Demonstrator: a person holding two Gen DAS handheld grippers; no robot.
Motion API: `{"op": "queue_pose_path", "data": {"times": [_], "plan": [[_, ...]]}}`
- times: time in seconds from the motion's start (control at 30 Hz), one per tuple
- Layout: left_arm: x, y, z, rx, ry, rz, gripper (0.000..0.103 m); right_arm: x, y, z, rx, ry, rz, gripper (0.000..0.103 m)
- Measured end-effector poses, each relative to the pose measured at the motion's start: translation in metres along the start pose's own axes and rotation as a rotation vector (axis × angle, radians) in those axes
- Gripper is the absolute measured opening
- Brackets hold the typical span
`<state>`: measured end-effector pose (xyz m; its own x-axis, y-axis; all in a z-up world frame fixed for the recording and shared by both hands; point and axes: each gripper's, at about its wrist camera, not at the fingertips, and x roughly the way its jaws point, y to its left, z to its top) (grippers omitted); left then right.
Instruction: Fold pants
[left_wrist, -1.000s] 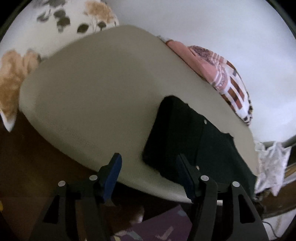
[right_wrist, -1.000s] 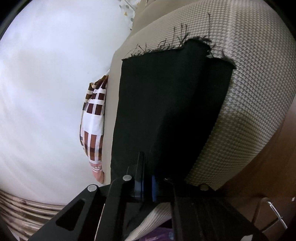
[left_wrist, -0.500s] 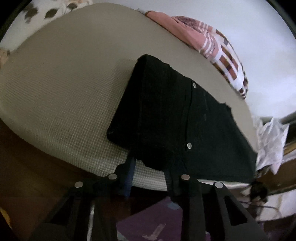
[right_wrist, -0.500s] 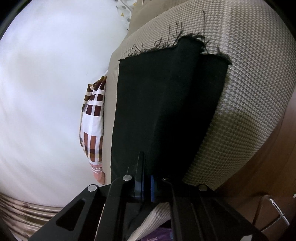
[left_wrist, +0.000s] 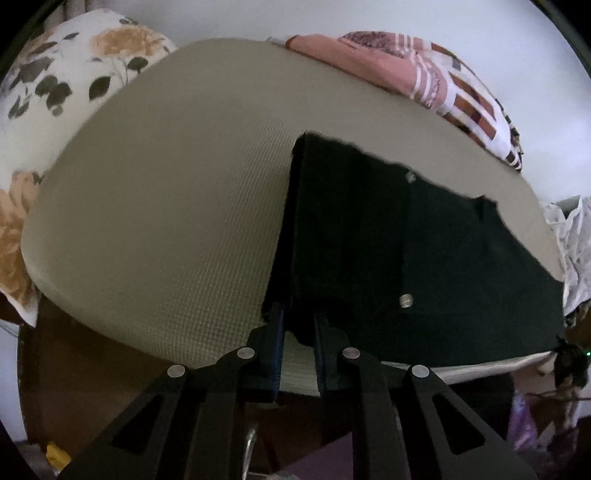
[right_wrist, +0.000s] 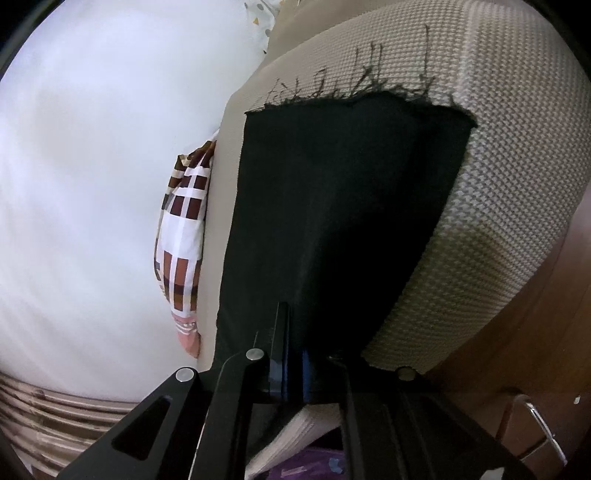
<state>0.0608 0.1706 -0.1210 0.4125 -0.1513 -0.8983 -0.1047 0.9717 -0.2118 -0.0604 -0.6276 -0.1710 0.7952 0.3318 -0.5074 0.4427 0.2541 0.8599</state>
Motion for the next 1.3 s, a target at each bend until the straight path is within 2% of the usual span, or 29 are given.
{"op": "queue_pose_path", "data": {"times": [0.17,0.37,0.5,0.6,0.83,1.07,1.2,1.3], "plan": [[-0.006,-0.003,-0.002,-0.001,-0.038,0.01,0.015,-0.001,0.005,0.0,-0.034,-0.009,-0.027,0.003],[-0.003,-0.006,-0.004,-0.005,-0.045,0.015,0.016,-0.006,-0.008,0.006,0.015,-0.012,0.027,0.003],[-0.004,-0.002,-0.006,-0.036,-0.054,-0.006,0.018,-0.025,-0.026,0.015,0.093,-0.072,0.073,0.003],[-0.003,0.0,-0.006,-0.052,-0.053,-0.005,0.021,-0.035,-0.026,0.016,0.059,-0.101,0.049,0.003],[-0.001,-0.001,-0.005,-0.042,-0.061,0.004,0.022,-0.059,-0.029,0.018,0.038,-0.174,0.022,0.003],[-0.001,0.002,-0.004,-0.047,-0.062,-0.001,0.024,-0.067,-0.022,0.015,-0.004,-0.195,-0.011,0.002],[0.001,0.002,-0.005,-0.041,-0.068,0.011,0.031,-0.063,-0.027,0.018,0.007,-0.19,-0.027,0.002],[0.001,0.005,-0.005,-0.052,-0.07,0.008,0.036,-0.061,-0.036,0.022,0.057,-0.176,0.015,0.002]]}}
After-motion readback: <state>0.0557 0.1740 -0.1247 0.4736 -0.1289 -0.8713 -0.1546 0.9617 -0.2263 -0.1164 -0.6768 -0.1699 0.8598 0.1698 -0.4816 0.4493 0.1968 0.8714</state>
